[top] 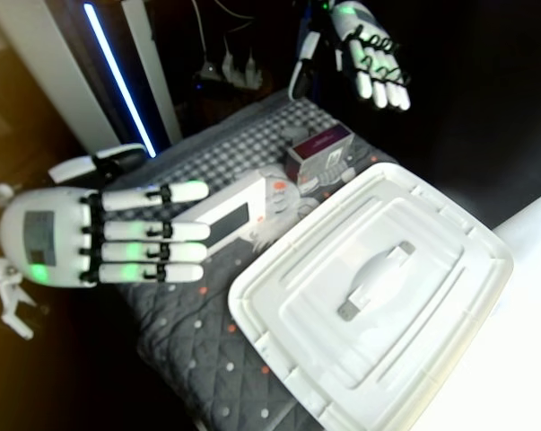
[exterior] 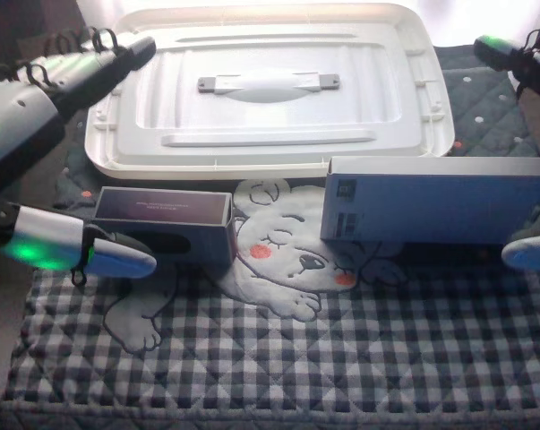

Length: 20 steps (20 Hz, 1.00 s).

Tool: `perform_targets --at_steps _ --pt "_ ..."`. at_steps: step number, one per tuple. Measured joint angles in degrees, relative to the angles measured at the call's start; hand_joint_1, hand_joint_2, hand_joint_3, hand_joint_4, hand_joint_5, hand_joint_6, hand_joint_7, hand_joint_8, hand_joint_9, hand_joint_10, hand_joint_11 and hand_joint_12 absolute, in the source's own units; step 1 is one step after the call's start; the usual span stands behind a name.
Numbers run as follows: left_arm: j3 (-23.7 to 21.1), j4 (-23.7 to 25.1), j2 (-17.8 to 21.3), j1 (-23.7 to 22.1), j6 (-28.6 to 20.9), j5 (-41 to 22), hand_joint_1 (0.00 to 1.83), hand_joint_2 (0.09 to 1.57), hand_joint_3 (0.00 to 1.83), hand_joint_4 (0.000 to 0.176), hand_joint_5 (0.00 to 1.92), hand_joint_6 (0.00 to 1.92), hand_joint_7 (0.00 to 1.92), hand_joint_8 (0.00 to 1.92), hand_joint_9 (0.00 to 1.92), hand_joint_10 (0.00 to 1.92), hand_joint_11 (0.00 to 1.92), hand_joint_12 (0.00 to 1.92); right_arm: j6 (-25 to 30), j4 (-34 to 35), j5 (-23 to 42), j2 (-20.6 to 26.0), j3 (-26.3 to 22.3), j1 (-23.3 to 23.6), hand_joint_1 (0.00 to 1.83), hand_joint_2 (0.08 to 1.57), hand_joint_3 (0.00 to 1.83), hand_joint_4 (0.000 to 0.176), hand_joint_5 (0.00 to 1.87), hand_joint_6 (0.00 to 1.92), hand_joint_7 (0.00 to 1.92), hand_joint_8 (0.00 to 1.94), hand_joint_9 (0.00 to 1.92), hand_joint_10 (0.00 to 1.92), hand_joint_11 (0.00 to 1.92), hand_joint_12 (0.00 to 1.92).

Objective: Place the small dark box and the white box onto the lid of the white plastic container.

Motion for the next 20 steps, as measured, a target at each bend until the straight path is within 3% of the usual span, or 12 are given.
perform_targets --at_steps 1,3,4,5,7,10,12,13,16,17,18,20 --pt "0.0 0.2 -0.3 0.0 0.0 0.7 0.88 0.69 0.03 0.0 0.04 0.0 0.05 0.0 0.06 0.01 0.0 0.46 0.0 -0.1 0.0 -0.1 0.0 0.0 0.8 0.65 0.03 0.111 0.0 0.0 0.01 0.0 0.0 0.0 0.0 0.0" --pt "0.8 1.4 -1.2 -1.2 -0.1 2.8 0.87 0.7 0.02 0.0 0.07 0.01 0.08 0.01 0.12 0.02 0.0 0.68 0.0 0.0 -0.3 -0.2 0.3 0.0 0.8 0.68 0.04 0.107 0.02 0.01 0.02 0.01 0.0 0.0 0.0 0.0" --pt "1.6 1.7 -1.8 -2.1 0.0 4.3 0.87 0.7 0.01 0.013 0.07 0.0 0.06 0.01 0.09 0.01 0.0 0.82 0.0 -0.1 -0.6 -0.3 0.8 0.1 0.83 0.67 0.02 0.123 0.06 0.01 0.08 0.01 0.02 0.0 0.03 0.02" --pt "3.3 1.7 -3.2 -3.8 0.0 7.7 0.88 0.71 0.01 0.0 0.08 0.0 0.07 0.0 0.1 0.01 0.0 0.76 0.0 0.2 -1.6 -1.0 1.6 0.1 0.88 0.69 0.0 0.108 0.09 0.01 0.11 0.01 0.07 0.0 0.01 0.26" --pt "4.7 2.3 -4.3 -5.1 0.0 11.4 0.88 0.72 0.01 0.0 0.07 0.0 0.06 0.0 0.1 0.01 0.0 0.68 0.0 0.2 -3.0 -1.5 1.9 0.2 0.92 0.69 0.0 0.093 0.12 0.01 0.14 0.01 0.09 0.0 0.0 0.4" --pt "6.7 4.9 -6.4 -8.1 0.0 18.4 0.87 0.71 0.0 0.0 0.11 0.0 0.1 0.0 0.08 0.0 0.0 0.42 0.0 -0.3 -5.5 -1.8 2.5 1.0 0.86 0.69 0.0 0.104 0.12 0.0 0.16 0.0 0.07 0.0 0.0 0.35" --pt "7.8 6.3 -7.9 -9.7 0.0 21.5 0.74 0.7 0.0 0.103 0.11 0.0 0.13 0.0 0.13 0.01 0.0 0.52 0.0 -0.9 -6.6 -2.0 3.3 2.4 0.9 0.68 0.0 0.117 0.13 0.0 0.19 0.0 0.09 0.0 0.0 0.25" --pt "8.4 6.4 -8.6 -10.1 0.0 23.2 0.7 0.71 0.0 0.11 0.11 0.0 0.15 0.0 0.15 0.01 0.0 0.5 0.0 -1.3 -7.9 -2.6 4.0 3.5 0.89 0.68 0.0 0.123 0.12 0.0 0.19 0.0 0.09 0.0 0.0 0.27" --pt "9.7 6.8 -10.1 -10.3 0.0 26.1 0.73 0.73 0.0 0.072 0.11 0.0 0.18 0.0 0.19 0.0 0.0 0.55 0.0 -2.1 -10.3 -4.0 4.7 4.0 0.85 0.66 0.0 0.135 0.13 0.0 0.2 0.0 0.1 0.0 0.0 0.37" --pt "9.9 6.8 -10.2 -10.3 0.0 26.9 0.76 0.74 0.0 0.035 0.15 0.0 0.24 0.01 0.25 0.01 0.0 0.69 0.0 -2.7 -10.8 -4.3 4.7 4.0 0.82 0.67 0.0 0.125 0.15 0.01 0.19 0.0 0.1 0.0 0.0 0.37" --pt "10.0 6.8 -10.3 -10.3 0.0 27.3 0.79 0.75 0.0 0.011 0.24 0.0 0.36 0.0 0.4 0.02 0.01 0.93 0.0 -3.0 -11.1 -4.3 4.7 4.0 0.8 0.69 0.0 0.089 0.22 0.01 0.22 0.0 0.12 0.01 0.0 0.52" --pt "10.0 6.8 -10.4 -10.3 0.0 27.4 1.05 0.82 0.0 0.0 0.53 0.04 0.76 0.07 0.8 0.11 0.3 1.11 0.0 -2.7 -11.2 -4.3 4.7 4.0 0.84 0.7 0.0 0.054 0.38 0.02 0.32 0.01 0.19 0.01 0.0 0.59"
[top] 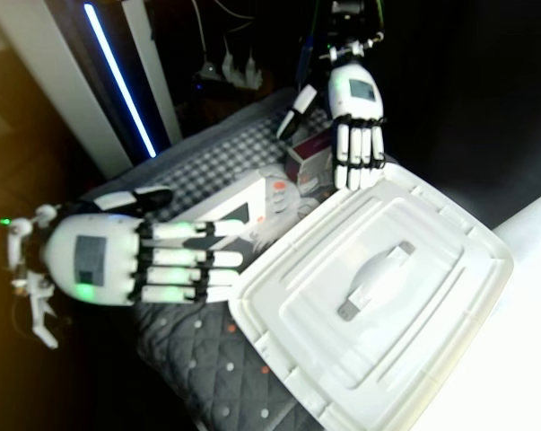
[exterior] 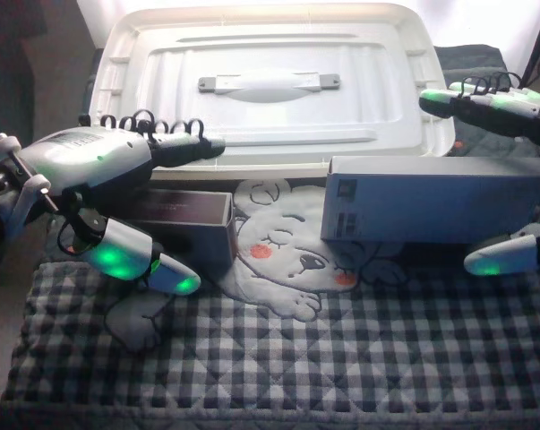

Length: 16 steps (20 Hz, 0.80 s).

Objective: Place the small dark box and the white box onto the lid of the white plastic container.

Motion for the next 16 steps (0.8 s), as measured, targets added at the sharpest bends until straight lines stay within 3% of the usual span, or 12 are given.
perform_targets --at_steps 1,2,3,4,5,6,8,10,11,12,14,16 --pt "0.0 0.0 0.0 0.0 0.0 -0.6 1.23 0.88 0.0 0.0 0.75 0.06 0.99 0.12 1.03 0.26 0.56 1.25 0.0 0.2 0.0 0.0 0.1 0.0 0.9 0.71 0.0 0.021 0.51 0.02 0.45 0.01 0.33 0.05 0.0 0.95" --pt "0.0 -0.2 0.0 -0.1 0.0 -1.9 1.36 0.96 0.01 0.0 0.91 0.07 1.21 0.45 1.13 0.39 0.71 1.3 0.0 0.2 0.0 0.0 0.1 0.0 0.94 0.72 0.0 0.0 0.58 0.03 0.53 0.02 0.42 0.06 0.0 1.12" --pt "0.0 -0.3 0.0 -0.2 0.0 -2.6 1.3 1.06 0.01 0.0 0.98 0.55 1.11 0.93 1.14 0.83 0.87 1.47 0.2 0.2 0.0 0.0 0.1 0.0 1.04 0.76 0.01 0.0 0.7 0.04 0.67 0.04 0.65 0.15 0.27 1.37" --pt "0.0 -0.2 0.0 -0.2 0.0 -3.0 1.28 1.11 0.0 0.0 0.97 0.69 1.02 1.18 1.13 1.22 1.0 1.59 0.6 0.2 0.1 0.0 0.1 0.0 1.18 0.85 0.01 0.0 0.88 0.05 0.93 0.07 0.96 0.28 0.63 1.34" --pt "0.0 -0.3 0.0 0.0 -0.1 -3.4 1.27 1.13 0.0 0.0 0.96 0.71 0.95 1.33 1.09 1.48 1.03 1.74 0.7 0.2 0.1 0.0 0.2 0.0 1.28 0.97 0.01 0.0 1.13 0.35 1.26 0.45 1.16 0.55 0.86 1.47" --pt "-0.2 -0.4 0.0 0.1 -0.1 -3.7 1.21 1.08 0.0 0.0 1.05 0.8 0.94 1.43 1.1 1.67 1.08 1.86 0.7 0.2 0.1 0.0 0.2 0.0 1.3 1.0 0.0 0.0 1.22 0.31 1.3 0.6 1.22 1.0 1.01 1.66" --pt "-0.5 -0.3 0.0 0.5 -0.4 -3.1 1.26 1.12 0.0 0.0 1.07 0.59 0.91 1.4 1.04 1.65 1.05 1.86 0.9 0.1 0.5 0.0 0.2 0.0 1.29 0.99 0.0 0.0 1.31 0.28 1.3 0.58 1.09 1.05 0.82 1.63" --pt "-0.5 0.0 0.0 0.5 -0.2 -3.2 1.26 1.13 0.0 0.0 1.06 0.56 0.91 1.39 1.04 1.67 1.05 1.88 0.9 0.3 0.7 0.0 0.3 0.0 1.3 1.0 0.0 0.0 1.31 0.24 1.28 0.68 1.08 1.13 0.77 1.7" --pt "-0.5 -0.2 0.0 0.5 -0.3 -3.2 1.25 1.12 0.0 0.0 1.07 0.59 0.89 1.42 0.98 1.7 0.98 1.9 0.9 0.2 0.7 0.0 0.3 0.0 1.3 1.0 0.0 0.0 1.33 0.17 1.25 0.75 1.04 1.14 0.56 1.66" --pt "-0.5 -0.2 0.0 0.5 -0.2 -3.3 1.25 1.12 0.0 0.0 1.07 0.59 0.89 1.42 0.98 1.7 0.98 1.9 0.9 0.3 0.7 0.0 0.3 0.0 1.3 1.0 0.0 0.0 1.33 0.17 1.25 0.75 1.04 1.14 0.56 1.66" --pt "-0.5 -0.4 0.0 0.5 -0.2 -3.4 1.2 1.04 0.0 0.0 1.13 0.71 0.91 1.4 0.98 1.72 0.98 1.91 0.9 0.3 0.7 0.0 0.3 0.0 1.28 1.07 0.0 0.0 1.31 0.09 1.04 1.17 0.91 1.51 0.6 1.89" --pt "-0.5 -0.5 0.0 0.5 -0.3 -3.5 1.27 1.08 0.0 0.0 1.17 0.49 0.97 1.23 0.88 1.48 0.82 1.84 1.4 0.2 1.0 0.0 0.3 0.0 1.29 1.06 0.0 0.0 1.3 0.11 1.08 1.1 0.92 1.47 0.6 1.9"
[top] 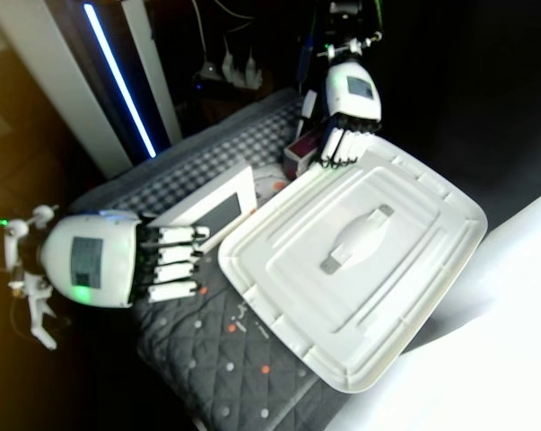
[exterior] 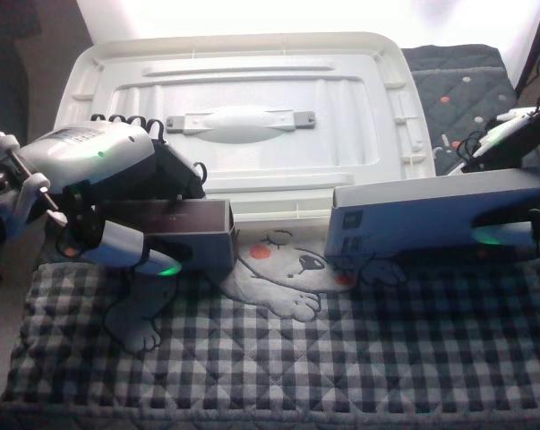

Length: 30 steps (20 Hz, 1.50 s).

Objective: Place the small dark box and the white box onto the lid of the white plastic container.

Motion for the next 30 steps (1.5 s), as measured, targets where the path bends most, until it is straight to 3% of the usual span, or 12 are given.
perform_targets --at_steps 2,4,5,8,9,16,18,20,22,27,28,30 --pt "0.0 0.0 0.0 0.2 -0.9 -1.3 1.23 1.1 0.0 0.005 1.06 0.83 0.95 1.09 0.84 1.21 0.7 1.71 0.2 -0.4 0.3 0.0 0.0 0.0 1.28 1.06 0.0 0.0 1.34 0.09 1.01 1.19 0.74 1.49 0.47 1.92" --pt "-0.3 0.1 0.3 0.5 -1.8 -3.6 1.23 1.12 0.0 0.0 1.04 0.94 0.89 1.11 0.75 0.92 0.51 1.47 0.2 -0.5 1.1 0.1 0.0 0.0 1.3 1.03 0.0 0.0 1.25 0.29 1.17 0.93 1.06 1.42 0.99 1.8" --pt "-0.7 0.7 0.9 0.5 -2.5 -4.9 1.22 1.13 0.0 0.0 0.99 1.05 0.89 1.05 0.75 0.78 0.47 1.36 0.3 -0.7 1.6 0.2 0.0 0.0 1.23 1.01 0.0 0.0 1.26 0.46 1.1 1.23 1.08 1.71 1.11 1.9" --pt "-2.6 0.8 3.3 0.7 -3.3 -10.7 1.23 1.14 0.0 0.0 1.01 1.03 0.85 1.11 0.77 0.65 0.45 1.37 0.5 -1.4 3.1 0.7 -0.1 0.9 1.28 1.08 0.0 0.0 1.15 0.44 1.02 1.23 1.03 1.54 0.98 1.85" --pt "-3.3 0.8 4.5 1.0 -3.3 -13.0 1.22 1.13 0.0 0.0 1.03 0.93 0.85 1.17 0.77 0.69 0.45 1.46 0.5 -1.5 3.2 0.7 0.0 2.7 1.29 1.07 0.0 0.0 1.08 0.56 1.11 1.05 1.17 1.26 1.09 1.66" --pt "-1.3 -0.7 5.2 -2.7 -2.4 -17.0 1.23 1.14 0.0 0.0 1.04 0.88 0.83 1.26 0.6 1.17 0.28 1.71 -2.5 -3.2 4.1 0.8 0.6 9.6 1.3 1.02 0.0 0.0 1.21 0.36 1.25 0.79 1.31 1.05 1.18 1.55" --pt "2.1 -2.3 3.4 -6.8 0.3 -14.5 1.23 1.13 0.0 0.0 1.0 0.89 0.88 1.26 0.7 1.41 0.58 1.85 -4.9 -2.6 1.9 -0.7 2.9 13.3 1.22 1.0 0.0 0.0 1.27 0.47 1.38 1.92 1.56 1.91 1.61 1.92" --pt "6.1 -2.9 0.5 -9.7 0.9 -10.1 1.23 1.13 0.0 0.0 1.0 0.89 0.88 1.26 0.74 1.36 0.64 1.78 -5.1 -2.1 -0.3 -3.4 6.4 15.3 1.22 1.0 0.0 0.0 1.27 0.48 1.43 1.94 1.63 1.92 1.68 1.92" --pt "10.9 -3.4 -3.0 -12.6 2.1 -2.8 1.25 1.09 0.0 0.0 1.08 0.68 0.99 1.15 0.81 1.25 0.59 1.76 -5.1 -3.7 -5.8 -6.6 9.6 16.5 1.29 1.03 0.0 0.0 1.07 0.71 1.28 0.7 1.24 1.0 1.1 1.48" --pt "21.7 -4.2 -12.4 -17.3 4.8 11.2 1.36 1.11 0.0 0.0 0.98 0.89 0.97 0.93 0.93 1.27 0.73 1.46 -3.3 -4.1 -18.3 -13.3 18.6 19.8 1.27 1.1 0.0 0.0 1.0 0.67 1.06 1.12 1.17 1.01 1.06 1.44" --pt "23.4 -4.4 -14.0 -17.4 4.8 13.6 1.36 1.11 0.0 0.0 0.99 0.87 0.95 0.96 0.94 1.24 0.76 1.42 0.1 -4.7 -20.6 -14.9 21.4 20.4 1.28 1.09 0.0 0.0 1.03 0.68 1.09 1.05 1.12 0.86 0.97 1.34" --pt "24.3 -4.3 -15.3 -17.4 4.7 16.6 1.15 1.03 0.0 0.0 0.69 0.12 0.68 0.15 0.66 0.48 0.39 1.2 5.0 -6.2 -21.7 -16.5 23.9 20.7 1.02 0.96 0.0 0.027 0.65 0.1 0.69 0.15 0.56 0.29 0.16 1.22"
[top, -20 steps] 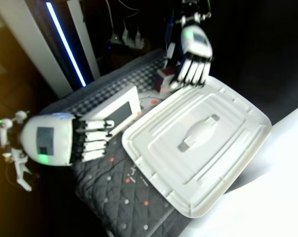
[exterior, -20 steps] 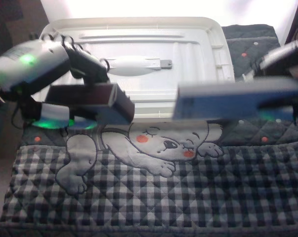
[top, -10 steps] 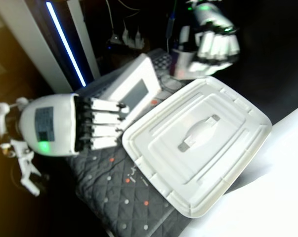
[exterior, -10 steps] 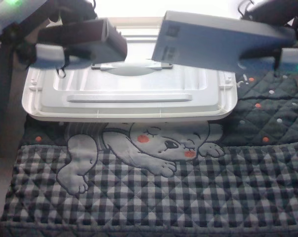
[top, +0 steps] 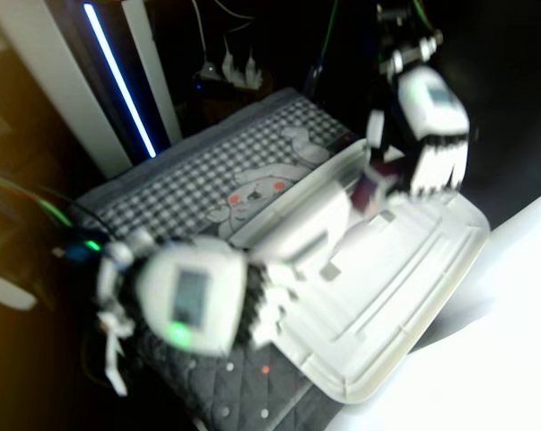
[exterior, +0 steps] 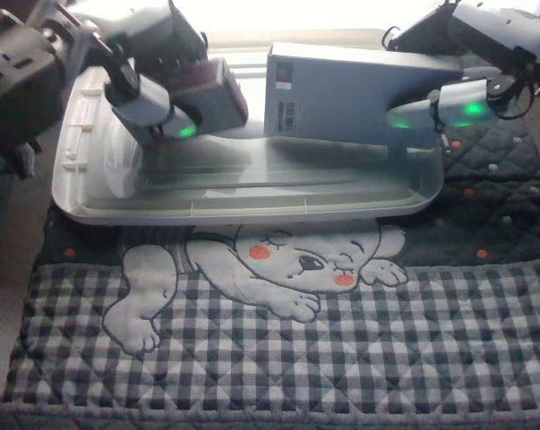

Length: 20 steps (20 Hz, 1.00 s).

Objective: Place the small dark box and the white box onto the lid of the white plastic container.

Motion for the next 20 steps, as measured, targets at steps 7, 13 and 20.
perform_targets --at_steps 7,13,20 --pt "-2.3 1.3 1.7 -0.1 0.1 0.5 0.87 0.82 0.0 0.176 0.0 0.0 0.0 0.0 0.0 0.0 0.0 0.0 -0.2 -3.3 -1.5 0.4 -2.2 0.1 0.71 0.73 0.0 0.176 0.0 0.0 0.0 0.0 0.0 0.0 0.0 0.0" --pt "-8.7 2.9 7.1 -0.1 0.0 -4.3 0.83 0.82 0.0 0.176 0.0 0.0 0.0 0.0 0.0 0.0 0.0 0.0 -0.3 -5.7 1.9 5.1 -7.4 0.0 0.65 0.7 0.0 0.176 0.0 0.0 0.0 0.0 0.0 0.0 0.0 0.0" --pt "-18.2 3.9 15.3 0.9 0.0 -16.9 0.86 0.78 0.0 0.171 0.0 0.0 0.0 0.0 0.0 0.0 0.07 0.03 -5.1 -5.9 11.3 12.6 -16.3 0.0 0.71 0.65 0.0 0.174 0.0 0.0 0.0 0.0 0.0 0.0 0.0 0.0"
